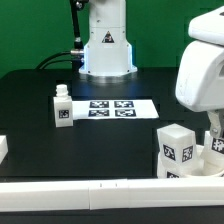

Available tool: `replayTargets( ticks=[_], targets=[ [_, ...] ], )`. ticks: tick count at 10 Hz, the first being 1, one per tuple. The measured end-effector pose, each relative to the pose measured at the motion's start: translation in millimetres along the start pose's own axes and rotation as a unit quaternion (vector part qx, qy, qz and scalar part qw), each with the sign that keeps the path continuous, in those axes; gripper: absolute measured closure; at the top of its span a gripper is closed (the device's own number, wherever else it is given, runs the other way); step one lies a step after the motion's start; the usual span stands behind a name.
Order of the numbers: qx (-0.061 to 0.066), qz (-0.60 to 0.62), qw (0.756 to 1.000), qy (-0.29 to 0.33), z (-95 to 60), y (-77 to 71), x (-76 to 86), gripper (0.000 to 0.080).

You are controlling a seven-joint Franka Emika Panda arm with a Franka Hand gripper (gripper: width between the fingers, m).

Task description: Assemble stool

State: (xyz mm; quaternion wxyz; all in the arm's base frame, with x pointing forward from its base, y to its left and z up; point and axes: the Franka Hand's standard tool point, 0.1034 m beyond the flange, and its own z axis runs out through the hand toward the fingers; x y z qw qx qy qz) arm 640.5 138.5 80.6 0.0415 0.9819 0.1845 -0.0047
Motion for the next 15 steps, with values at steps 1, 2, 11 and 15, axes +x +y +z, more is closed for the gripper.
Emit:
replayTargets(
  ticks=[1, 2, 11, 15],
  targets=[
    [-0.001, 0.025, 1.000, 0.000, 0.0, 2.3, -0.3, 0.0408],
    [-0.002, 0.058, 0.998, 0.000, 0.0, 3.8, -0.5, 0.0464],
    [0.017, 0.553, 0.833, 0.004, 3.9, 29.4, -8.3, 0.0464],
    [0.043, 0.779, 0.625, 0.025, 6.8, 36.6, -22.0, 0.0463]
  ],
)
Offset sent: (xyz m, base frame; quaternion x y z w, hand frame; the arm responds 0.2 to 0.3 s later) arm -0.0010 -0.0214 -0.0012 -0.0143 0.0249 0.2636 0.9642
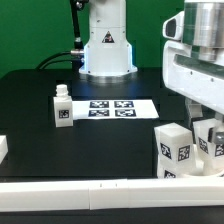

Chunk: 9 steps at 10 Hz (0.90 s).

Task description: Assemble stool

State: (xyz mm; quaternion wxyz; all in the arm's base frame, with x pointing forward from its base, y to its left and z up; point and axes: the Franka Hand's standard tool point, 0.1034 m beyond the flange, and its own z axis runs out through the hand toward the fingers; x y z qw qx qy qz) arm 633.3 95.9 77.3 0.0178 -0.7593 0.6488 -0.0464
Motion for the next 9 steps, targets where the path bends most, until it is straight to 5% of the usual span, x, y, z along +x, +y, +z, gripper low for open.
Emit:
replayTargets(
  ticks=[4, 5, 9],
  targets=[
    [-0.003, 0.118, 0.993, -0.001, 0.3, 2.2, 1.0, 0.0463],
    [0.002, 0.222, 0.975, -0.003, 0.5, 7.0, 0.1, 0.0463],
    [0.040, 0.320, 0.947, 0.001, -1.1, 12.9, -7.4, 0.0463]
  ],
)
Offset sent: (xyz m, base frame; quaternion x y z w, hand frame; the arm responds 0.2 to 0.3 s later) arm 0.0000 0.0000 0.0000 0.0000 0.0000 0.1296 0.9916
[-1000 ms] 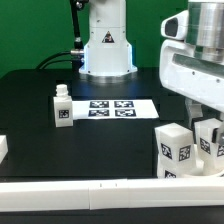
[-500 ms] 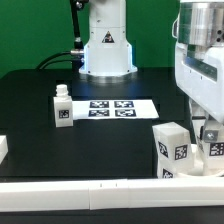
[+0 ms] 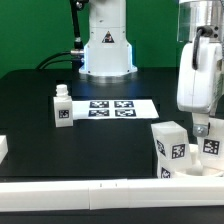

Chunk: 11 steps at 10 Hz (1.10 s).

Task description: Assemble stool

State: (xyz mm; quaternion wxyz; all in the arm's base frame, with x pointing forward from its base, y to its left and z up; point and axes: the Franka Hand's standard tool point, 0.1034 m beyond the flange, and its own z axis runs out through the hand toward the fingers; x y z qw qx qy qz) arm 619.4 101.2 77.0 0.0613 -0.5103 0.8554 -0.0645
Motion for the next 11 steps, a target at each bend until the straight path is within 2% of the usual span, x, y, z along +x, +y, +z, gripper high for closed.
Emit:
replayTargets(
  ticks=[2, 3, 4, 5, 6, 7, 8, 9, 11],
  targets=[
    [0.004, -0.034, 0.999, 0.004, 0.0, -0.1, 0.8, 0.0463],
    [0.004, -0.035, 0.999, 0.004, 0.3, 0.0, 1.1, 0.0285],
    [0.007, -0.065, 0.998, 0.003, -0.6, -1.3, 0.6, 0.0285],
    [0.020, -0.131, 0.991, -0.004, -6.2, -5.1, -3.1, 0.0178],
    [0.032, -0.184, 0.982, -0.011, -12.3, -5.3, -9.0, 0.0159],
    [0.038, -0.265, 0.963, -0.014, -17.1, -3.6, -14.5, 0.0159],
    [0.039, -0.328, 0.944, -0.016, -19.4, -2.7, -17.5, 0.0151],
    [0.039, -0.344, 0.938, -0.014, -18.2, -3.3, -15.8, 0.0151],
    [0.040, -0.409, 0.912, -0.010, -18.2, -4.0, -15.1, 0.0151]
  ],
)
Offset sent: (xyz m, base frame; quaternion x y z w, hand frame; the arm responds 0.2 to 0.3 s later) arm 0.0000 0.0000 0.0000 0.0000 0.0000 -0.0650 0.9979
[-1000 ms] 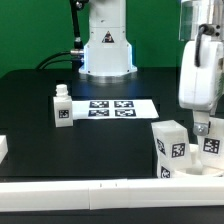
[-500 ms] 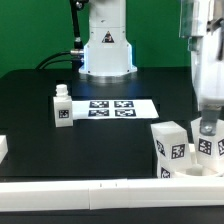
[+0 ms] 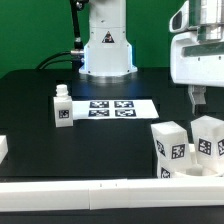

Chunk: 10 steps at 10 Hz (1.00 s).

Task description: Assemble stool

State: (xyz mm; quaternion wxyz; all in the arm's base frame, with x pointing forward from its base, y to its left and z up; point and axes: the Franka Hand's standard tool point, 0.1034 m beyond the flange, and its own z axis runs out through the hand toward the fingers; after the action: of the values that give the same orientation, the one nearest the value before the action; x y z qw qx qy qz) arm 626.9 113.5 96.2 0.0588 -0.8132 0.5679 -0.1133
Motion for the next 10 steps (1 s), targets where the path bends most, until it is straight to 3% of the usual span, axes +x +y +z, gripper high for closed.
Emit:
replayTargets(
  ticks=[2, 3, 5, 9, 10],
  targets=[
    [0.005, -0.172, 0.985, -0.002, -8.0, -4.4, 2.4, 0.0151],
    [0.005, -0.274, 0.961, -0.017, -13.8, -4.6, 1.2, 0.0151],
    [0.023, -0.373, 0.927, -0.005, -16.6, -4.4, 10.4, 0.0151],
    [0.007, -0.478, 0.878, -0.019, -14.5, -1.7, 17.1, 0.0151],
    [0.013, -0.481, 0.876, -0.023, -13.9, -9.0, 8.4, 0.0151]
  ],
)
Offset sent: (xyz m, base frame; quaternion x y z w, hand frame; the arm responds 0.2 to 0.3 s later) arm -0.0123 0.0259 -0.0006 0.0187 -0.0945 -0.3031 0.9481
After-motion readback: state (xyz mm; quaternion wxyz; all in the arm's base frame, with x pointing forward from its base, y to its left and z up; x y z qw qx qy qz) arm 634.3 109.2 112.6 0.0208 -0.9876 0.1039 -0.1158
